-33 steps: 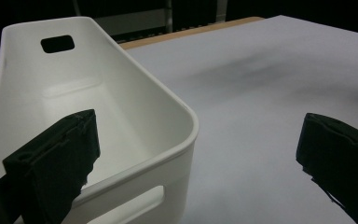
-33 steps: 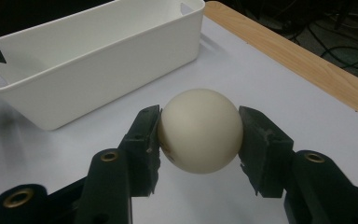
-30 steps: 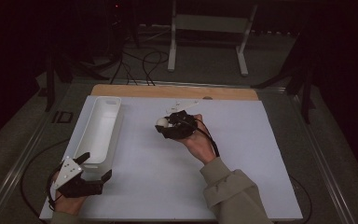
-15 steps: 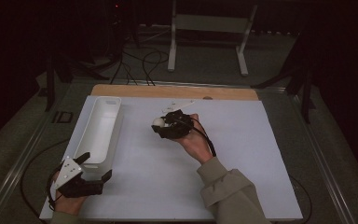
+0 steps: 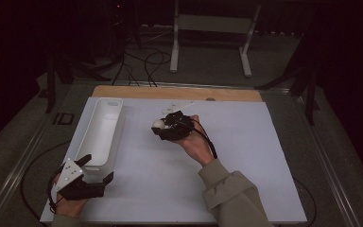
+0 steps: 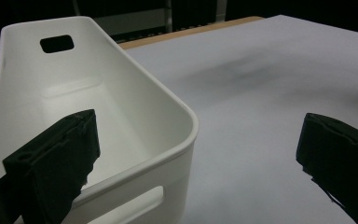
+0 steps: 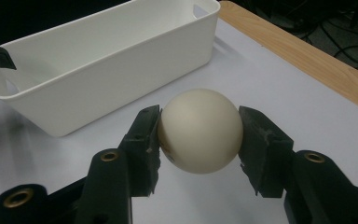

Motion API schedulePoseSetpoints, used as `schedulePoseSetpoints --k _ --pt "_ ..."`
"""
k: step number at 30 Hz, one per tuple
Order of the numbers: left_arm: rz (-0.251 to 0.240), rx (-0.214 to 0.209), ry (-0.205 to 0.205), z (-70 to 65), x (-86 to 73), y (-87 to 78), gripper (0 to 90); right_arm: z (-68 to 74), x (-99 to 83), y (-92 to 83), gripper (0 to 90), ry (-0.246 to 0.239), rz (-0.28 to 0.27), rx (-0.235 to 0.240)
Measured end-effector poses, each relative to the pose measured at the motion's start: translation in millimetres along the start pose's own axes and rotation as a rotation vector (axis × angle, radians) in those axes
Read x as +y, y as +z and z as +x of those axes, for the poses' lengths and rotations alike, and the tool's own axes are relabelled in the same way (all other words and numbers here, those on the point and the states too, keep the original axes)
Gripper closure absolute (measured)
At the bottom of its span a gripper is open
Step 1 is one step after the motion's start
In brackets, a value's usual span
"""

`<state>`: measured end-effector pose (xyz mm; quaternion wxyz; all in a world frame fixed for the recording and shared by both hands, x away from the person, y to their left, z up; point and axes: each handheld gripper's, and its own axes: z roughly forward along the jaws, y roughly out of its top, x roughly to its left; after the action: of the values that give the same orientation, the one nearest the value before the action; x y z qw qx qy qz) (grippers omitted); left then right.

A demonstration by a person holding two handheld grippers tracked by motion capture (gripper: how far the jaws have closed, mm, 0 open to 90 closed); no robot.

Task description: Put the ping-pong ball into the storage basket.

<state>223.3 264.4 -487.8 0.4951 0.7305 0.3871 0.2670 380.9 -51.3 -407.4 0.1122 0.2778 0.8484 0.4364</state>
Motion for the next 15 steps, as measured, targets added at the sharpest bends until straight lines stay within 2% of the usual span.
schedulePoseSetpoints --k 15 --pt "-0.002 -0.001 -0.003 -0.2 0.0 0.4 0.0 4.6 6.7 5.4 50.8 -0.008 -0.005 0.024"
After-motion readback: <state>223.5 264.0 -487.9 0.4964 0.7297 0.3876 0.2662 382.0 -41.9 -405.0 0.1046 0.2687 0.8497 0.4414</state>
